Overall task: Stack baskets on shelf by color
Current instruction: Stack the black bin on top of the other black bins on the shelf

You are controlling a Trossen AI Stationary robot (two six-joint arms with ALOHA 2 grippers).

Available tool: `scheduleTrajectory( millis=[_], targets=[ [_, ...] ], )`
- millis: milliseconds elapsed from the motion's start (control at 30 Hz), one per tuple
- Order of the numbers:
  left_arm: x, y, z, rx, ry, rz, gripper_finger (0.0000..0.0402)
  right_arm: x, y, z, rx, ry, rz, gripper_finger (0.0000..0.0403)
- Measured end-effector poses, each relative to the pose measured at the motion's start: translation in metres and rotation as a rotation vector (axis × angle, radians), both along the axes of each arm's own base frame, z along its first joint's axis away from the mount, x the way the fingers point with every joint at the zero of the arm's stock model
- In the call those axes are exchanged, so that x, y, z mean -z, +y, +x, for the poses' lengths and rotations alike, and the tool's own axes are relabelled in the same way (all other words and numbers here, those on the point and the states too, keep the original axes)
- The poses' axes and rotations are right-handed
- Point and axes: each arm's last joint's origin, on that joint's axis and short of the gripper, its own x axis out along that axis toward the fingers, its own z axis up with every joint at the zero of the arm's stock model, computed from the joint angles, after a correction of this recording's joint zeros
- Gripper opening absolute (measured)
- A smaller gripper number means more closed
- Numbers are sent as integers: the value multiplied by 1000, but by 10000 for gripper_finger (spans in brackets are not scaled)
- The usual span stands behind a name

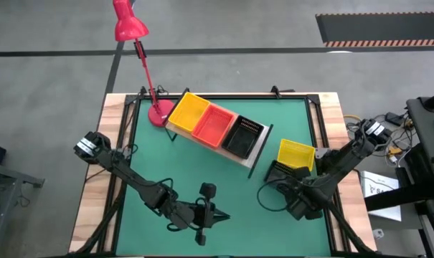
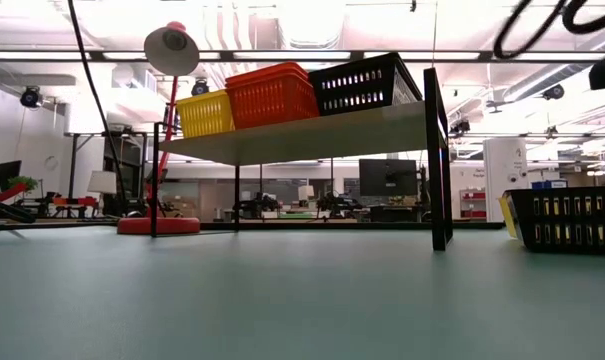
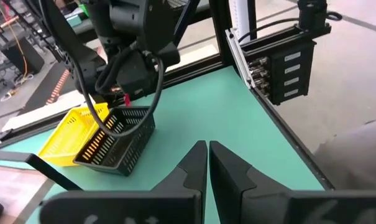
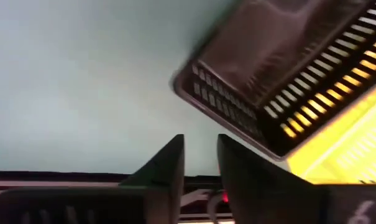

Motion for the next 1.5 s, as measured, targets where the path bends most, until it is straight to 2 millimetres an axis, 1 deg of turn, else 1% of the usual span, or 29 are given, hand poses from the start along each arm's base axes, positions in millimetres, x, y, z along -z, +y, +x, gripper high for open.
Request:
scheduleTrajectory(
  millis=[133, 233, 333, 433, 667, 767, 867, 967, 1033, 1067, 1267, 1433, 1500],
  targets=[
    [0, 1, -2, 9, -1, 27, 1, 6, -4, -1, -28, -20, -59, 132],
    [-2, 1, -2, 14, -9, 38, 1, 6, -4, -1, -54, -32, -66, 151],
    [-3, 1, -2, 19, -12, 54, 1, 7, -4, -1, -67, -29, -64, 160],
    [-5, 2, -3, 20, -17, 54, 1, 10, -5, -2, -75, -24, -66, 159],
    [-8, 3, -5, 21, -20, 52, 1, 28, -9, -7, -109, -10, -67, 140],
    [-8, 2, -6, 29, -24, 69, 1, 35, -10, -8, -118, -23, -53, 124],
    [-8, 2, -6, 32, -25, 74, 1, 40, -10, -7, -129, -40, -36, 95],
    [-11, 3, -7, 33, -30, 78, 1, 40, -8, -6, -130, -56, -20, 52],
    [-14, 3, -9, 37, -38, 86, 1, 38, -6, -4, -130, -69, -2, 22],
    [-15, 4, -9, 37, -43, 84, 1, 37, -5, -3, -129, -75, 6, 16],
    [-24, 7, -14, 44, -66, 97, 1, 22, 6, 7, -85, -147, 62, 14],
    [-25, 10, -18, 61, -63, 171, 1, -2, 21, 19, -20, -237, 129, 13],
    [-28, 12, -21, 52, -60, 188, 2, -14, 28, 23, 3, -277, 166, 13]
  ],
)
